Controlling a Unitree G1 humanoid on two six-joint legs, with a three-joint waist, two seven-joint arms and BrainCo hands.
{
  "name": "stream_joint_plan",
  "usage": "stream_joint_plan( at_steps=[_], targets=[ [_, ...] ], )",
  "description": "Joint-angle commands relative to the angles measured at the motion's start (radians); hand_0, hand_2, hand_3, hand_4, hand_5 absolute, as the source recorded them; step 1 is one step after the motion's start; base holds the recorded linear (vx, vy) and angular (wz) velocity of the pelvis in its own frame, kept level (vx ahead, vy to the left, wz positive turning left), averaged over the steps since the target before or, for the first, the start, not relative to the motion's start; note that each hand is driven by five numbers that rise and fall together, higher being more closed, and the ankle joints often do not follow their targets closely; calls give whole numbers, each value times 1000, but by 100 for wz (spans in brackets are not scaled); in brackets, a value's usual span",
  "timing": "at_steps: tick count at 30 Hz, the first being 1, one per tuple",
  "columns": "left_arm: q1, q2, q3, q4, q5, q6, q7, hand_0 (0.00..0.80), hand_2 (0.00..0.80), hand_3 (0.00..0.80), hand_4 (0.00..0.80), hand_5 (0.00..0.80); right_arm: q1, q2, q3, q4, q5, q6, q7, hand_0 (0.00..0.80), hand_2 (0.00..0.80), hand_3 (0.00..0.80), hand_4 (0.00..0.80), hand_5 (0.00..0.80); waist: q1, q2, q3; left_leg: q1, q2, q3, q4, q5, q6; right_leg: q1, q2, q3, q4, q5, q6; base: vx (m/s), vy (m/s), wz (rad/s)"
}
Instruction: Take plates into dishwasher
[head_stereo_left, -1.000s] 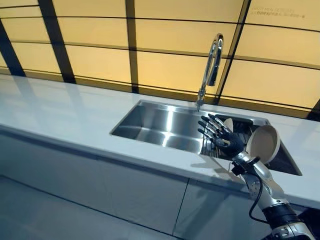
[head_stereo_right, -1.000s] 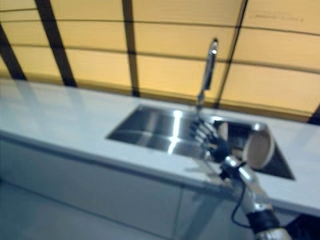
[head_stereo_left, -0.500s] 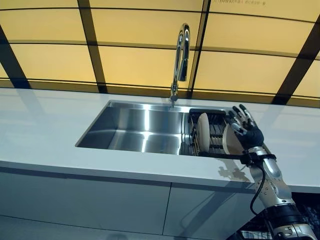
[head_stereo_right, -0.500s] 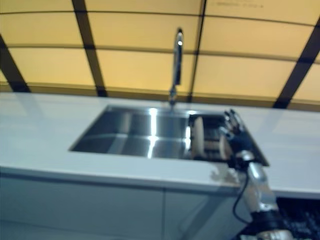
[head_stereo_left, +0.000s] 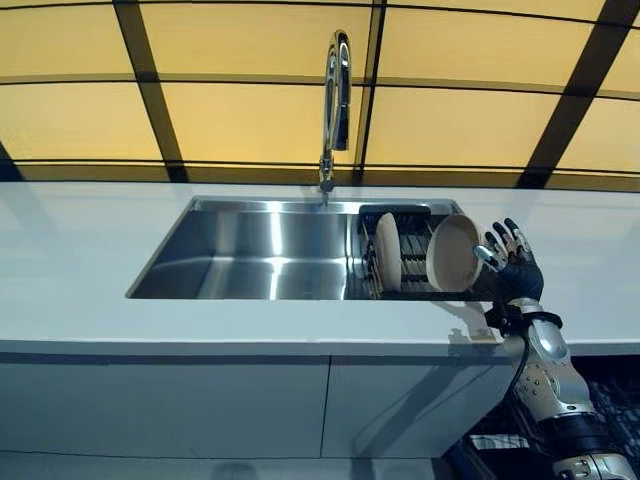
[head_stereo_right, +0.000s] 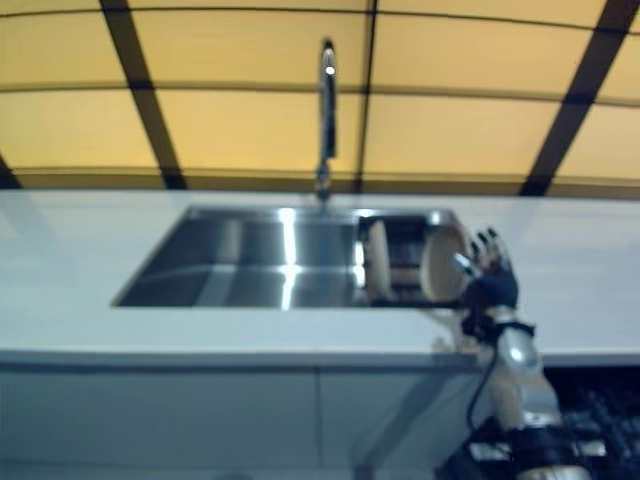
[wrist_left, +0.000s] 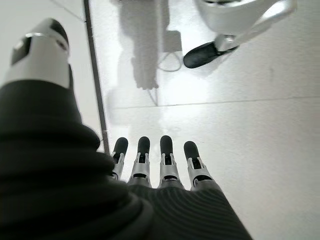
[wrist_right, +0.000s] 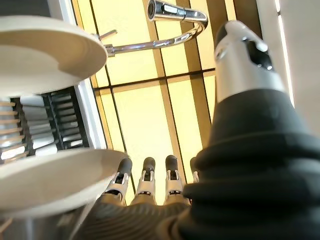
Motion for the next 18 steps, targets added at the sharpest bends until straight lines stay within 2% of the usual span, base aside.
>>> stream_joint_plan(
  at_steps=[1, 2, 4, 7, 13, 18],
  targets=[
    [-16, 66, -2, 32, -64, 27, 12, 0, 0, 0, 0, 0, -118, -25, 18, 0, -13, -31, -15, 0, 0, 0, 0, 0, 37, -48, -39, -113, -40, -77, 81, 57, 38, 59, -173, 91, 36, 138, 83, -105, -189, -28],
    [-16, 68, 1, 32, -70, 28, 11, 0, 0, 0, 0, 0, -125, -24, 23, 10, -13, -36, -8, 0, 0, 0, 0, 0, 42, -47, -39, -114, -36, -75, 82, 58, 35, 68, -177, 85, 27, 128, 80, -49, -150, -26],
    [-17, 70, 13, 42, -86, 25, 17, 0, 0, 0, 0, 0, -160, -15, 49, 62, -22, -41, 19, 0, 0, 0, 0, 0, 62, -45, -52, -118, -13, -54, 70, 66, 16, 138, -153, 41, -97, 43, 73, -27, -178, -46],
    [-11, 53, 28, 29, -94, 12, 34, 0, 0, 0, 0, 0, -198, -46, 69, 81, -55, 14, 5, 0, 0, 0, 0, 0, 68, -49, -67, -121, 13, -34, 52, 88, -10, 194, -113, 41, -179, 10, 76, -8, -155, -59],
    [-14, 25, 22, 7, -98, 4, 44, 0, 0, 0, 0, 0, -207, -94, 76, 98, -99, 80, 5, 0, 0, 0, 0, 0, 65, -59, -83, -111, 38, -18, 32, 105, -27, 235, -79, 38, -205, -23, 59, 33, -78, -38],
    [-11, 24, 25, 17, -112, -1, 55, 0, 0, 0, 0, 0, -254, -130, 98, 116, -148, 99, -18, 0, 0, 0, 0, 0, 64, -73, -86, -111, 57, -24, 81, 87, -42, 236, -57, 42, -211, -34, 36, 59, -97, 1]
  ],
)
